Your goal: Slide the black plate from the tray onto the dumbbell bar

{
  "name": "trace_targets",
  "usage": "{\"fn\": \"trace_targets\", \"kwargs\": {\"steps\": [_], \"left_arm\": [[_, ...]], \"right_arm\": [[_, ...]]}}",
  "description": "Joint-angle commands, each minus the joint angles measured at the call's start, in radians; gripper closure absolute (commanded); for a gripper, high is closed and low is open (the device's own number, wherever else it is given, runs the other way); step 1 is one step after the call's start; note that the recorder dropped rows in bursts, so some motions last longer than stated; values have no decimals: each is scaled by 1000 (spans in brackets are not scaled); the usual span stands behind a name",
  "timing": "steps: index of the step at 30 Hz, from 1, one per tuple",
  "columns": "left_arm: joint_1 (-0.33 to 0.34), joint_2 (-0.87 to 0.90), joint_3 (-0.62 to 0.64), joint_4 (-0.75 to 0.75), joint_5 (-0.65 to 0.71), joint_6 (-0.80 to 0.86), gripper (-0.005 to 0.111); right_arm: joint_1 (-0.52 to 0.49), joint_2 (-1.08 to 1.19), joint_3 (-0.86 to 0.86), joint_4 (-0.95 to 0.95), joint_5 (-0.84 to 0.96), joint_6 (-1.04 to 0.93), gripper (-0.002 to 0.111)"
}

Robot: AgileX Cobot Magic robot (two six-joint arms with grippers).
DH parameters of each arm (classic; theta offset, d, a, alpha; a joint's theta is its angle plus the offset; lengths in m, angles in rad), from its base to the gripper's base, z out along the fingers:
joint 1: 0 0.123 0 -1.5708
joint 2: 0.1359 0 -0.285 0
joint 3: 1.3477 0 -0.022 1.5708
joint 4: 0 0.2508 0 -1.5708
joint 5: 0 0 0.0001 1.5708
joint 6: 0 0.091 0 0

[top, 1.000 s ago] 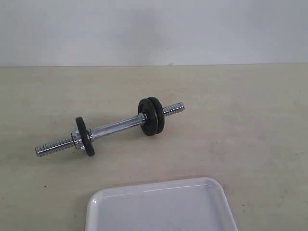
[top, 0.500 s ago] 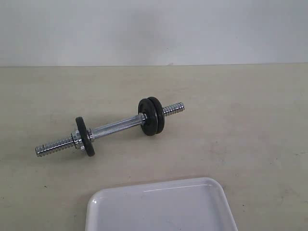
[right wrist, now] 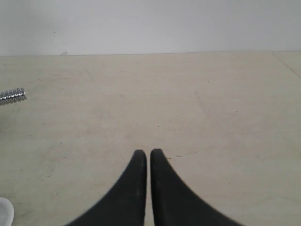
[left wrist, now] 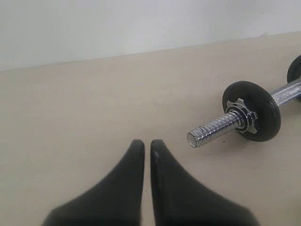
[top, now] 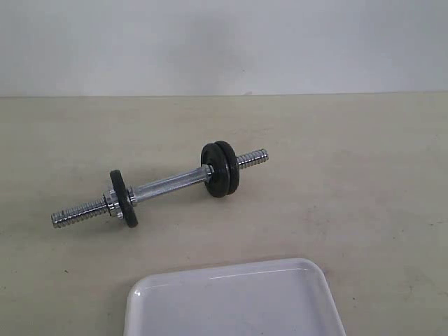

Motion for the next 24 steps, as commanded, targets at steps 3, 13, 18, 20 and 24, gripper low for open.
{"fn": "trace_targets", "kwargs": {"steps": [3, 13, 18, 20, 24], "left_arm": [[-7, -3, 3, -7, -8, -9, 102], [-7, -3, 3, -7, -8, -9, 102], [-7, -3, 3, -7, -8, -9, 102], [-7, -3, 3, -7, -8, -9, 102], [-7, -3, 3, -7, -8, -9, 102]], "right_arm": [[3, -5, 0, 3, -20, -3, 107], [3, -5, 0, 3, -12, -3, 107], [3, -5, 0, 3, -12, -3, 107], [3, -5, 0, 3, -12, -3, 107], [3, -5, 0, 3, -12, -3, 107]]}}
